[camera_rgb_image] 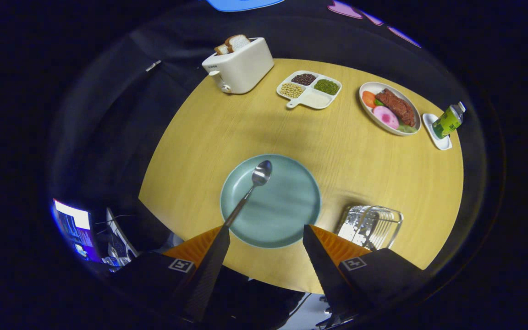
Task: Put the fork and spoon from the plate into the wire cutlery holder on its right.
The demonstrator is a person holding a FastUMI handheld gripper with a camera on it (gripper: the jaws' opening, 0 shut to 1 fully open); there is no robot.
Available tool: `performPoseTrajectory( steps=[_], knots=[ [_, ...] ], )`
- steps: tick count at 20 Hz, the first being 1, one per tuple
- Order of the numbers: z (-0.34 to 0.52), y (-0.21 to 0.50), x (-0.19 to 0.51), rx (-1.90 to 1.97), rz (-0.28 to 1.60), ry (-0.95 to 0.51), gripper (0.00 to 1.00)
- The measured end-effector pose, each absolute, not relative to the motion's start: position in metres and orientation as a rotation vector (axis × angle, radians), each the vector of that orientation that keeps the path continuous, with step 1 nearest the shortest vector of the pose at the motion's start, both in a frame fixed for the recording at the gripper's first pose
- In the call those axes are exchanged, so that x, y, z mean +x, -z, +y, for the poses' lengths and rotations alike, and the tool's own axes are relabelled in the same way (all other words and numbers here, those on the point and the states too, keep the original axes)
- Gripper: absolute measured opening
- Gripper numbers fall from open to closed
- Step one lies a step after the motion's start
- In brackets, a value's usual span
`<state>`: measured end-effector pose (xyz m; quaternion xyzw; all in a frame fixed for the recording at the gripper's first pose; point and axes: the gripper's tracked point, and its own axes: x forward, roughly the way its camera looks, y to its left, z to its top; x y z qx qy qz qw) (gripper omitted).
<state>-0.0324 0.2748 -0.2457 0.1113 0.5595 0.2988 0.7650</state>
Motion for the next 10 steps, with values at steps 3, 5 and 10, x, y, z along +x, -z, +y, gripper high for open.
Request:
performPoseTrajectory(
  steps=[3,5,10],
  knots=[
    [0.316,0.259,-0.034,0.359,1.258,-0.636,0.99],
    [0.336,0.273,-0.032,0.429,1.291,-0.607,0.99],
    [0.369,0.306,-0.036,0.466,1.366,-0.576,0.97]
  ],
)
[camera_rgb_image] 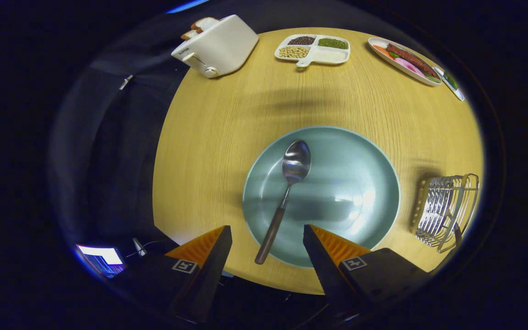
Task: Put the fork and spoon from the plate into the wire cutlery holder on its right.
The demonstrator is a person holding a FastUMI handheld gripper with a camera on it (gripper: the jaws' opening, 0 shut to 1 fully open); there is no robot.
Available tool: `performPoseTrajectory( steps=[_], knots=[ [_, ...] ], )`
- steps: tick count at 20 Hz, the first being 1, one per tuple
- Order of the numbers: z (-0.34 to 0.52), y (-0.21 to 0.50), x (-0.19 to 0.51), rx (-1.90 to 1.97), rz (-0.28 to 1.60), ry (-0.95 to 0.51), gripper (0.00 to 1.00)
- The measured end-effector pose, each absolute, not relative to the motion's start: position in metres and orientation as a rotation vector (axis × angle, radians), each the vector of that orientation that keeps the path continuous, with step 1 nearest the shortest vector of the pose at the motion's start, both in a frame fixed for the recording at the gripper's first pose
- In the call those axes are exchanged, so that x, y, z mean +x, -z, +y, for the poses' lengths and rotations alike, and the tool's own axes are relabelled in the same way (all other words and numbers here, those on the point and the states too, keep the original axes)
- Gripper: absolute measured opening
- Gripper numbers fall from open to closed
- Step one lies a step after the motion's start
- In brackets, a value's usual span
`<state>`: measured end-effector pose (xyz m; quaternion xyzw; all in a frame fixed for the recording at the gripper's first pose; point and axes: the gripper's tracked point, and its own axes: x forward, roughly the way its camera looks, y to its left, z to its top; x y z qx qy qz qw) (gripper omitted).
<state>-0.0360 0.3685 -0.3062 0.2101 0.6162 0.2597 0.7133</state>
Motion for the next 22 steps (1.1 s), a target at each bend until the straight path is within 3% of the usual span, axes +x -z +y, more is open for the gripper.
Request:
performPoseTrajectory(
  steps=[4,8,9,12,14,16,21,22],
  knots=[
    [0.376,0.327,-0.032,0.428,1.380,-0.535,0.95],
    [0.388,0.338,-0.034,0.412,1.407,-0.496,0.76],
    [0.392,0.337,-0.033,0.424,1.408,-0.499,0.77],
    [0.396,0.333,-0.031,0.448,1.410,-0.492,0.56],
    [0.390,0.335,-0.031,0.439,1.410,-0.470,0.48],
    [0.384,0.341,-0.031,0.445,1.424,-0.449,0.43],
    [0.378,0.354,-0.036,0.417,1.436,-0.429,0.43],
    [0.376,0.355,-0.039,0.405,1.450,-0.437,0.31]
  ],
)
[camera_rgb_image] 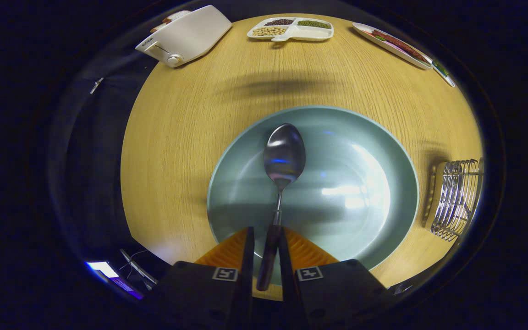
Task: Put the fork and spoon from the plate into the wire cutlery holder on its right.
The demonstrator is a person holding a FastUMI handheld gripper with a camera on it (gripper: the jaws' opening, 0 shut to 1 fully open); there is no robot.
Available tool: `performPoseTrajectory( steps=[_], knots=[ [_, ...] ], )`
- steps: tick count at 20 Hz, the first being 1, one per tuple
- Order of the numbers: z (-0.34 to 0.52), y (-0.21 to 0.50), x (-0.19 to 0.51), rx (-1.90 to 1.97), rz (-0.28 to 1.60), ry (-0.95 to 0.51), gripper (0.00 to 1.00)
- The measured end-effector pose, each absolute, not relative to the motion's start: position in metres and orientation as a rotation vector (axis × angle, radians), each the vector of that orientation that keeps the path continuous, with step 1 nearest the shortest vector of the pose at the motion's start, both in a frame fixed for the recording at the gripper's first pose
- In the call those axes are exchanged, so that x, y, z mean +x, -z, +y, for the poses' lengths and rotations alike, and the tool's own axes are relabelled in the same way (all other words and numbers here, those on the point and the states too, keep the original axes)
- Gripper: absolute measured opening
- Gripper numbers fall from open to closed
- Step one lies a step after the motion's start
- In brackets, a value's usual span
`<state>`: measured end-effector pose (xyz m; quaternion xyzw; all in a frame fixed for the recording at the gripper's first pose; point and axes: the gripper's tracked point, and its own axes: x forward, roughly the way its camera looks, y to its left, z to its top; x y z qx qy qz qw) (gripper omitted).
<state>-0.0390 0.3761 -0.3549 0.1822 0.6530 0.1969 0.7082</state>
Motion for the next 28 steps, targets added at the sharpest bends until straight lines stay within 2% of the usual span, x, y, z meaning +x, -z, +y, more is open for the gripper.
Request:
performPoseTrajectory(
  steps=[1,4,6,14,20,28],
  knots=[
    [0.374,0.353,-0.041,0.397,1.453,-0.457,0.20],
    [0.375,0.358,-0.047,0.378,1.451,-0.515,0.10],
    [0.372,0.356,-0.046,0.376,1.433,-0.546,0.08],
    [0.332,0.311,-0.034,0.406,1.363,-0.615,0.08],
    [0.256,0.261,-0.038,0.351,1.330,-0.649,0.08],
    [0.137,0.244,-0.048,0.297,1.409,-0.574,0.08]
  ],
)
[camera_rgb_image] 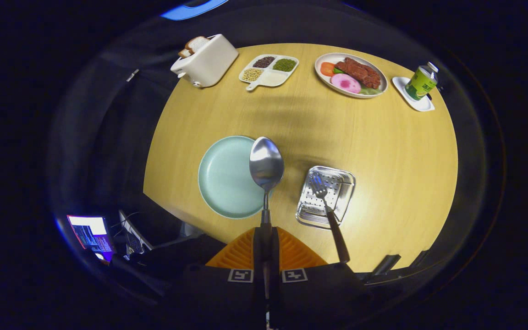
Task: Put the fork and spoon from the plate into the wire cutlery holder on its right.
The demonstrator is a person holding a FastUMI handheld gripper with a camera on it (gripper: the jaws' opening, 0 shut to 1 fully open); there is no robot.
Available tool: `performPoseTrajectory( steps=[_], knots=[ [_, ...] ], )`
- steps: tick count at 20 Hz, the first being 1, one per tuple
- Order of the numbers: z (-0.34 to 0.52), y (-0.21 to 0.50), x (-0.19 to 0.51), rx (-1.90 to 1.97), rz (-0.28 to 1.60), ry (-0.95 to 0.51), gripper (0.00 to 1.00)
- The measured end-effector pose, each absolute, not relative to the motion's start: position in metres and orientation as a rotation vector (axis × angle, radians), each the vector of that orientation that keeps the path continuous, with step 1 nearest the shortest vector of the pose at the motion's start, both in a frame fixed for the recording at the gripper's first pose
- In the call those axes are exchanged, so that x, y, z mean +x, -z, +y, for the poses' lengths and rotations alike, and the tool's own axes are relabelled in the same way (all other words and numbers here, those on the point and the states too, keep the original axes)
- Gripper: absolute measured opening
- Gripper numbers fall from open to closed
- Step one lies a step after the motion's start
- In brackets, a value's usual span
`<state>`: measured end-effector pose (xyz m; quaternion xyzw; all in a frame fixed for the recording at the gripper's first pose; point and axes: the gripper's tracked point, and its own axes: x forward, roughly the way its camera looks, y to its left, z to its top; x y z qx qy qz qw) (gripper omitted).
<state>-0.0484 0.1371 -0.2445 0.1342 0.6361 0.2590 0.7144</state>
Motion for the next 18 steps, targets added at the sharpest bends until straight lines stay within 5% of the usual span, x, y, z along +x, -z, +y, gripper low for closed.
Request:
performPoseTrajectory(
  steps=[18],
  knots=[
    [0.080,0.294,-0.062,-0.143,2.007,-0.565,0.08]
  ],
)
